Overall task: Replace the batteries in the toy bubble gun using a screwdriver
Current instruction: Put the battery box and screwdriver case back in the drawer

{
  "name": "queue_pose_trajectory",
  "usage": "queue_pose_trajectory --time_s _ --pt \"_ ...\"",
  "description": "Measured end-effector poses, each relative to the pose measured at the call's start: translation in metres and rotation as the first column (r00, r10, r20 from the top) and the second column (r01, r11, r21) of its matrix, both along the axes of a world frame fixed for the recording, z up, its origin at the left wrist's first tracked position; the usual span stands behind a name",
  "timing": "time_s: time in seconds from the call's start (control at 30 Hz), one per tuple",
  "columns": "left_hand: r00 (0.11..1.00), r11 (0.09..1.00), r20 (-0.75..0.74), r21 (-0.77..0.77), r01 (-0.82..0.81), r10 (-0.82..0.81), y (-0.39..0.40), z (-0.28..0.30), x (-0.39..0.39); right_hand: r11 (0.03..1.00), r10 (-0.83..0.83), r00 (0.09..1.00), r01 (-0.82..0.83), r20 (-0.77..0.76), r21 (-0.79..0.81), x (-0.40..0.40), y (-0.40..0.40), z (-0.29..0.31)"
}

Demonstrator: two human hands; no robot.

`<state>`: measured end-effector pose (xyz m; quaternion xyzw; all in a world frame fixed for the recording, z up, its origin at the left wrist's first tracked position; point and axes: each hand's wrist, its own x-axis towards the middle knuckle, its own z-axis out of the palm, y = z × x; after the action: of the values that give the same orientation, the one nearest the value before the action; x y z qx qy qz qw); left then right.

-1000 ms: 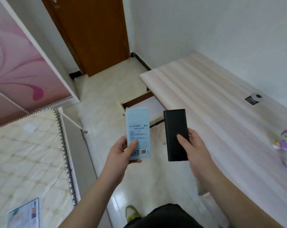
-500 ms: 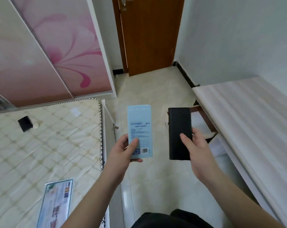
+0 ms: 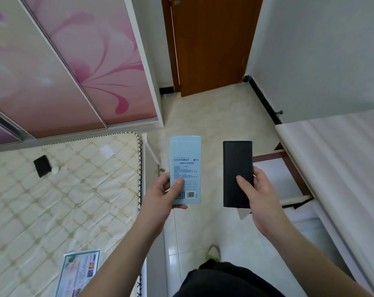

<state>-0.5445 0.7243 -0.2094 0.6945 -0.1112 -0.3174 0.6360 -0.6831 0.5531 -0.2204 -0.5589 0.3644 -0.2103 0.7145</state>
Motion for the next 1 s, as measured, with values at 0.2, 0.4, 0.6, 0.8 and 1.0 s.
queue_pose_trajectory --time_s 0.2,0.4,0.6,0.8,1.0 --pt "0.999 0.998 -0.008 0.035 0.054 -0.054 -0.065 0.006 0.043 1.000 -0.019 1.000 0.020 -0.025 0.015 0.035 -0.062 -0.003" --pt "0.991 0.990 -0.013 0.033 0.135 -0.135 -0.115 0.005 0.077 0.998 -0.051 0.998 0.052 -0.034 0.031 0.056 -0.096 -0.007" --pt "0.975 0.975 -0.029 0.027 0.220 -0.220 -0.164 -0.007 0.120 0.989 -0.148 0.988 0.149 -0.042 0.023 0.085 -0.124 -0.010" --pt "0.924 0.924 -0.007 0.028 0.381 -0.381 -0.224 -0.020 0.180 0.955 -0.297 0.948 0.293 -0.115 -0.050 0.126 -0.151 -0.018" --pt "0.810 0.810 0.006 0.037 0.585 -0.586 -0.287 -0.026 0.240 0.871 -0.488 0.865 0.491 -0.114 0.000 0.171 -0.165 -0.014"
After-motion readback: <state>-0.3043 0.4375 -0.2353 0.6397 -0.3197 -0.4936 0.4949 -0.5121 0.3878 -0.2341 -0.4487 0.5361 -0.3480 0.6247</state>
